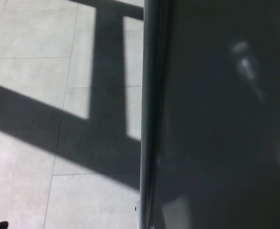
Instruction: A white board is being place on the right hand side and parallel to the robot and the robot uses its left hand to grab on the leftside of the whiteboard and drag the whiteboard from the right hand side to the left hand side
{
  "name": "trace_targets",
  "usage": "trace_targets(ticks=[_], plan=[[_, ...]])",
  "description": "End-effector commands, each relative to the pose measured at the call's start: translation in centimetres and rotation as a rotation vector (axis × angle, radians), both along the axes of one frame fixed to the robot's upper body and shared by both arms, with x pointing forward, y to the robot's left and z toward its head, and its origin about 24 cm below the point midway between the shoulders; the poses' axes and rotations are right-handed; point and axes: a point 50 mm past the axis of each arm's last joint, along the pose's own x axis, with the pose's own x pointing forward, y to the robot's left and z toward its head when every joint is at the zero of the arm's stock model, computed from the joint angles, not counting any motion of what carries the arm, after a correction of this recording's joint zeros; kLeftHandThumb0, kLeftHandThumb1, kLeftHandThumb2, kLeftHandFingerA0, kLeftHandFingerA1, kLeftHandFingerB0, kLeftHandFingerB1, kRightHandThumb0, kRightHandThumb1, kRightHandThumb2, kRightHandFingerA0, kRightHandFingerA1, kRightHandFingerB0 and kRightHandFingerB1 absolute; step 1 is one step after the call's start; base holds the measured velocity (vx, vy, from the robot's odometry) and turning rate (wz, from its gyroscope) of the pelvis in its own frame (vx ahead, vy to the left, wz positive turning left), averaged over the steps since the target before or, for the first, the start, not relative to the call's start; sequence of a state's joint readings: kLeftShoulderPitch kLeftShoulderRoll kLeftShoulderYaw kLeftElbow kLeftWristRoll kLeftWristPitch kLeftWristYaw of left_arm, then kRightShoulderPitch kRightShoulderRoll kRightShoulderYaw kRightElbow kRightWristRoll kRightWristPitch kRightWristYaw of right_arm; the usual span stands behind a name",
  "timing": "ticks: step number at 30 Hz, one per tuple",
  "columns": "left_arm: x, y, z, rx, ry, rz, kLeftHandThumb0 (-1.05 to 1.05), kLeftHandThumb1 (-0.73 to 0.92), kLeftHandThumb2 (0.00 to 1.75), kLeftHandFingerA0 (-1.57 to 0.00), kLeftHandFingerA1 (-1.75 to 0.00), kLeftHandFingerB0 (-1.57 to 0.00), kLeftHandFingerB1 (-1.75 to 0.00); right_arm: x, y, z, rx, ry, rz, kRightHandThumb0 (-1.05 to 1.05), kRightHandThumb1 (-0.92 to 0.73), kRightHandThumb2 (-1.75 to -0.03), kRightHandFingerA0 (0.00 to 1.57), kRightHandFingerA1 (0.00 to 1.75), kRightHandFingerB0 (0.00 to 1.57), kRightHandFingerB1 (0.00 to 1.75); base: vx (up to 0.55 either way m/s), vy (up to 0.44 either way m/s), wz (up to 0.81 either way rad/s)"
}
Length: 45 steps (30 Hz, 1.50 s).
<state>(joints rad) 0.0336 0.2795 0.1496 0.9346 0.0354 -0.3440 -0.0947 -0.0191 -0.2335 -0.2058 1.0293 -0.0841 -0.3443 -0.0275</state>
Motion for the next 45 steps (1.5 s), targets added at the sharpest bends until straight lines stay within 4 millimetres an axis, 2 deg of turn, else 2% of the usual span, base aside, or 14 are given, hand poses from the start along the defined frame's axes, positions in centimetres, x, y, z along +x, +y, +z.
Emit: trace_targets(ticks=[1,2,11,13,16,19,20,21,24,25,27,29,30,45], plan=[[1.5,0.6,3.4,0.001,-0.268,-0.092,-0.76,0.57,0.91,-0.18,-0.45,-0.12,-0.40,0.0,-2.1,2.5,-0.046,-0.233,-0.034,-0.81,-0.78,-0.63,0.49,0.68,0.17,0.40,0.00,0.000,0.00],[1.9,0.3,3.8,0.019,-0.291,-0.119,-0.75,0.74,0.62,-0.21,-0.33,-0.17,-0.28,0.0,-2.1,2.6,-0.044,-0.242,-0.028,-0.82,-0.61,-1.04,0.49,0.70,0.12,0.49,0.00,0.000,0.00],[7.9,-2.8,9.3,-0.006,-0.459,-0.378,-0.83,0.54,0.93,-0.15,-0.46,-0.04,-0.26,-0.6,-1.8,3.7,-0.077,-0.311,0.087,-0.87,-0.84,-0.65,0.50,0.59,0.11,0.33,0.00,0.000,0.00],[10.1,-4.7,11.0,-0.029,-0.502,-0.453,-0.84,0.54,0.90,-0.11,-0.47,-0.05,-0.19,-1.5,-1.7,3.9,-0.079,-0.317,0.118,-0.84,-0.66,-1.07,0.48,0.66,0.06,0.38,0.00,0.000,0.00],[11.7,-6.4,12.3,-0.044,-0.518,-0.520,-0.82,0.50,0.89,-0.10,-0.46,-0.05,-0.22,-2.6,-1.7,3.6,-0.079,-0.295,0.128,-0.86,-0.85,-0.65,0.51,0.58,0.10,0.32,0.00,-0.001,0.02],[13.2,-9.0,13.5,-0.101,-0.516,-0.603,-0.77,0.46,0.89,-0.01,-0.41,0.00,-0.17,-4.1,-2.0,3.0,-0.069,-0.249,0.111,-0.84,-0.66,-1.07,0.45,0.65,0.07,0.36,0.00,0.000,0.00],[13.5,-9.6,13.8,-0.109,-0.516,-0.626,-0.81,0.49,0.90,-0.07,-0.36,-0.07,-0.12,-4.4,-2.1,2.9,-0.059,-0.244,0.104,-0.84,-0.86,-0.65,0.49,0.56,0.11,0.28,0.00,0.000,0.00],[13.8,-10.2,14.0,-0.117,-0.518,-0.639,-0.77,0.46,0.88,-0.06,-0.36,-0.06,-0.14,-4.6,-2.2,2.8,-0.057,-0.240,0.100,-0.85,-0.66,-1.07,0.46,0.66,0.07,0.35,0.00,0.000,0.00],[14.4,-11.2,14.7,-0.128,-0.528,-0.675,-0.80,0.49,0.88,-0.07,-0.32,-0.10,-0.10,-4.7,-2.1,2.7,-0.056,-0.237,0.101,-0.85,-0.66,-1.07,0.47,0.67,0.07,0.36,0.00,0.000,0.00],[14.9,-11.8,15.1,-0.136,-0.521,-0.692,-0.78,0.55,0.57,-0.08,-0.33,0.00,-0.24,-4.6,-2.0,2.6,-0.075,-0.222,0.100,-0.87,-0.85,-0.66,0.51,0.62,0.10,0.33,0.00,0.000,0.00],[16.3,-13.8,16.4,-0.156,-0.474,-0.770,-0.70,0.40,0.85,-0.02,-0.30,-0.02,-0.12,-4.6,-2.0,2.4,-0.105,-0.197,0.095,-0.96,-0.69,-1.10,0.50,0.68,0.08,0.40,0.00,0.000,0.00],[16.6,-14.5,16.8,-0.155,-0.473,-0.805,-0.71,0.40,0.84,-0.02,-0.29,-0.01,-0.10,-4.6,-2.0,2.4,-0.095,-0.199,0.091,-1.01,-0.70,-1.09,0.49,0.68,0.10,0.39,0.00,0.000,0.00],[16.7,-14.9,16.8,-0.170,-0.453,-0.833,-0.74,0.43,0.83,0.00,-0.19,0.00,-0.06,-4.7,-2.0,2.3,-0.097,-0.194,0.092,-0.95,-0.85,-0.66,0.52,0.62,0.12,0.35,0.00,0.000,0.00],[18.3,-19.2,17.3,-0.109,-0.410,-0.936,-0.86,0.48,0.71,-0.13,-0.40,-0.01,-0.11,-4.9,-1.6,2.2,-0.112,-0.188,0.117,-0.93,-0.86,-0.66,0.53,0.62,0.14,0.37,0.00,0.000,0.00]])
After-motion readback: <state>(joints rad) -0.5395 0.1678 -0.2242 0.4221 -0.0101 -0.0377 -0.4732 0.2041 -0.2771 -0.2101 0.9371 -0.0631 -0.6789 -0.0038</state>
